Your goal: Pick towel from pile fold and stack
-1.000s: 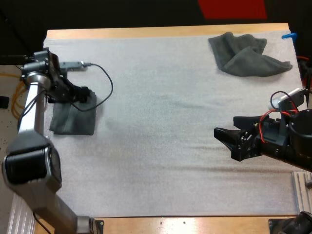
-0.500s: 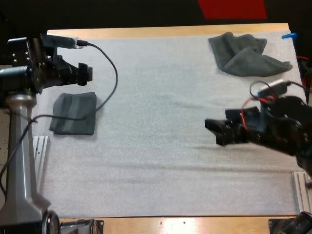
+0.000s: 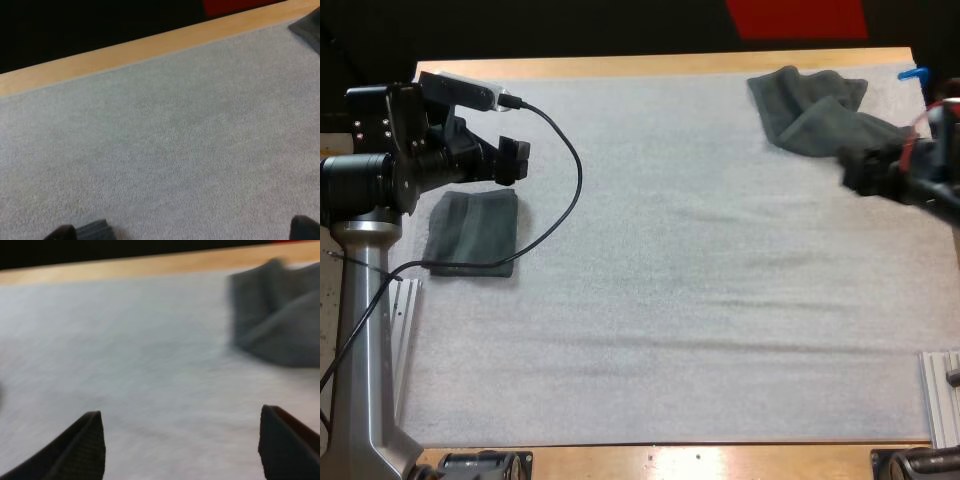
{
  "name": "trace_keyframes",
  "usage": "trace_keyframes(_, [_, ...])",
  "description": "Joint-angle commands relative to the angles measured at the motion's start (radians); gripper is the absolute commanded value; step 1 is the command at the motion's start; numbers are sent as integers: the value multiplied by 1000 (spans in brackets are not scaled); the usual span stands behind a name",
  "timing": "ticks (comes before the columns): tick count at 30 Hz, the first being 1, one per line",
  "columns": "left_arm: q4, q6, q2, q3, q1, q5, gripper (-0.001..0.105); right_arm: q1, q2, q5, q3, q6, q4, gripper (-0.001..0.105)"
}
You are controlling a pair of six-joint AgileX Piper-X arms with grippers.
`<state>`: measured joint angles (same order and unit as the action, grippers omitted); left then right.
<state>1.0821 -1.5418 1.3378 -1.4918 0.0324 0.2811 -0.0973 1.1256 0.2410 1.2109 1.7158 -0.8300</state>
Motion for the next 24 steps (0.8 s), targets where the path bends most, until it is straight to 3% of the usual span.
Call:
trace_keyframes(1, [5,6,-10,-6,-6,7,78,48,-9,11,5,25,2,63])
trace_keyframes(6, [13,7,-16,-6,-6,7,78,232,-14,11,5,64,-28,63])
trace_keyframes(13, [16,24,-80,-6,-6,-37,78,294,-70,-19,5,138,-28,63])
trace_keyframes(19, [28,49,-181,6,-6,-69,78,189,-146,-20,5,191,-80,63])
trace_keyframes(24, [39,49,-316,77,-6,-69,78,6,-216,-136,5,200,-136,63])
